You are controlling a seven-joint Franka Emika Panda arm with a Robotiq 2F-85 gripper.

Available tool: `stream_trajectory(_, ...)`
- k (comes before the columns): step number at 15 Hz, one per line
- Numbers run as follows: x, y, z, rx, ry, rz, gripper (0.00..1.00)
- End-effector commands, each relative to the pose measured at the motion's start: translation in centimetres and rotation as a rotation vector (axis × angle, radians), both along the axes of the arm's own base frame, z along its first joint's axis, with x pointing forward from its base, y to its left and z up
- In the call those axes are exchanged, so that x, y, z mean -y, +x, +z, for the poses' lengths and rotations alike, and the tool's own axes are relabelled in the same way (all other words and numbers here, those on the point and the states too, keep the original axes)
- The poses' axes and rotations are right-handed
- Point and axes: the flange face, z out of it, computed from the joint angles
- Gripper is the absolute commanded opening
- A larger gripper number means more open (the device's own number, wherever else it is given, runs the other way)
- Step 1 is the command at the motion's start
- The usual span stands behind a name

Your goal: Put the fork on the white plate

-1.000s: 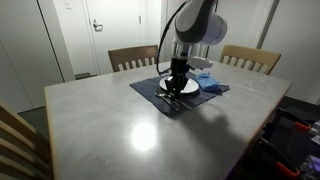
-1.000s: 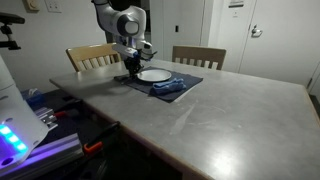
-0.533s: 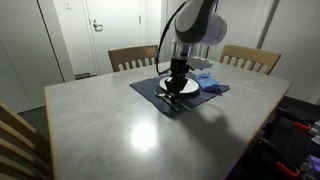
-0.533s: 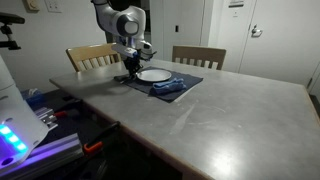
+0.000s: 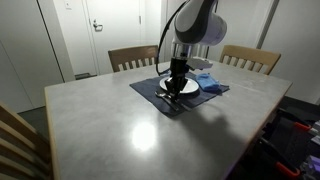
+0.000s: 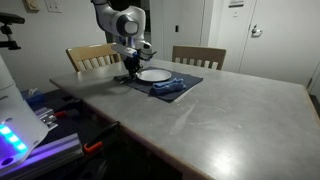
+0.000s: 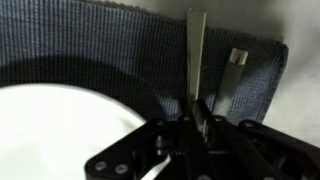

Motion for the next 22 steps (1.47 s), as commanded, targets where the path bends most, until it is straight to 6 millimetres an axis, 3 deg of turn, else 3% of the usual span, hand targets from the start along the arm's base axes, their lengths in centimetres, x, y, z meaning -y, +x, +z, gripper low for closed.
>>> stream_trajectory(1,-0.2,0.1,0.7,-0.018,0.001,0.007,0.03)
stream_trajectory(12,0.3,0.5,3.4,0.017,0.001,0.041,0.03)
stream_trajectory(18,3.3,0.8,4.9,-0.017,-0.033,-0.008,0.03)
stream_trajectory(22,6.7,0.3,3.6,-0.068,-0.07,-0.1,0.03)
